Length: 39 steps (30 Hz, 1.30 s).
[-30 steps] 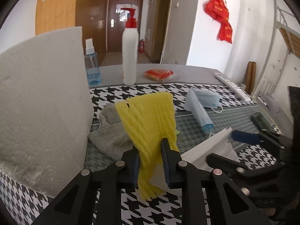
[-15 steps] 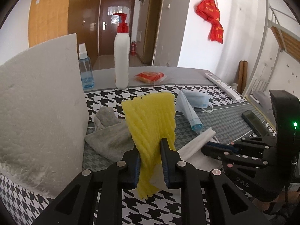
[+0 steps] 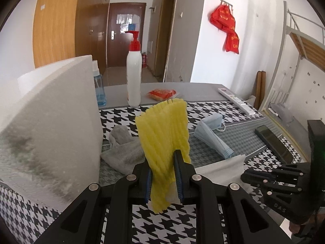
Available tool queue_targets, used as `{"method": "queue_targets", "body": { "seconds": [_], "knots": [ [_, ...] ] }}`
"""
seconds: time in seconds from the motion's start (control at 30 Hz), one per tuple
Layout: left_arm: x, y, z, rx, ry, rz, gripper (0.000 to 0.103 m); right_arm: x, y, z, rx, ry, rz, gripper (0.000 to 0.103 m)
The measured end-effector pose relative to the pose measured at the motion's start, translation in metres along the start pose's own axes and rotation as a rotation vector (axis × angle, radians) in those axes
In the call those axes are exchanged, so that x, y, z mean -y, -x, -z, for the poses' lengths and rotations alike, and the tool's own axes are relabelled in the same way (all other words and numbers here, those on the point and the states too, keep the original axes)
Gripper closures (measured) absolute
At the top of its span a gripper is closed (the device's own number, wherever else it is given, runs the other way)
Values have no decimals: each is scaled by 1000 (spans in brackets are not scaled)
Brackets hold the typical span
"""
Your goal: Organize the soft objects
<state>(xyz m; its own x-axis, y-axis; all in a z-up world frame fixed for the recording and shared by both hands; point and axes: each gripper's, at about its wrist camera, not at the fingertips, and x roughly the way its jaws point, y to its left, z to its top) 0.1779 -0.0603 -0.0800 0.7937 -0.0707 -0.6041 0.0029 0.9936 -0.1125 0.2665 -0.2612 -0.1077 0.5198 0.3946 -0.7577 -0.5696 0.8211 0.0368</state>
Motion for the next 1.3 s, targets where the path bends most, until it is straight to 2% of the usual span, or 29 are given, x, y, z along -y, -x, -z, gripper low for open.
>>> {"method": "queue_targets", "body": {
  "seconds": [0.03,0.1,0.13,0.17,0.3,0.43,0.6,0.67,0.73,0.8,0.83,1.0,1.1,1.23,1.3],
  "knots": [
    [0,2,0,3,2,-2,82,-3,1,-1,4,12,-4,89],
    [-1,5,0,4,6,-2,82,-13,7,2,21,45,-21,66],
    [-2,7,-1,6,12,2,82,-17,6,1,26,58,-25,48],
    [-3,9,-2,9,16,5,82,-22,7,2,35,79,-28,39],
    [-6,20,-6,41,15,10,83,-36,5,2,58,129,-58,39],
    [-8,25,-7,56,12,9,83,-41,-9,0,25,146,-61,39],
    [-11,15,-1,4,20,11,81,-42,-23,0,-18,141,-90,39],
    [-10,10,0,-12,14,8,78,-40,-26,0,-35,130,-115,56],
    [-9,7,3,-28,4,16,76,-39,-28,-2,-32,122,-135,62],
    [-7,3,7,-43,-3,19,65,-40,-28,-3,-34,122,-153,68],
    [-5,1,9,-49,-8,22,63,-40,-28,-3,-35,120,-157,69],
    [-9,-6,14,-81,2,-3,59,-38,-22,-7,-23,92,-168,70],
    [-10,-8,14,-92,7,-17,50,-33,-24,-11,-15,93,-112,70],
    [-12,-14,14,-95,22,-27,50,-33,-36,-11,-45,94,-99,70],
    [-13,-20,14,-121,18,-35,52,-33,-36,-12,-39,93,-90,70]
  ]
}}
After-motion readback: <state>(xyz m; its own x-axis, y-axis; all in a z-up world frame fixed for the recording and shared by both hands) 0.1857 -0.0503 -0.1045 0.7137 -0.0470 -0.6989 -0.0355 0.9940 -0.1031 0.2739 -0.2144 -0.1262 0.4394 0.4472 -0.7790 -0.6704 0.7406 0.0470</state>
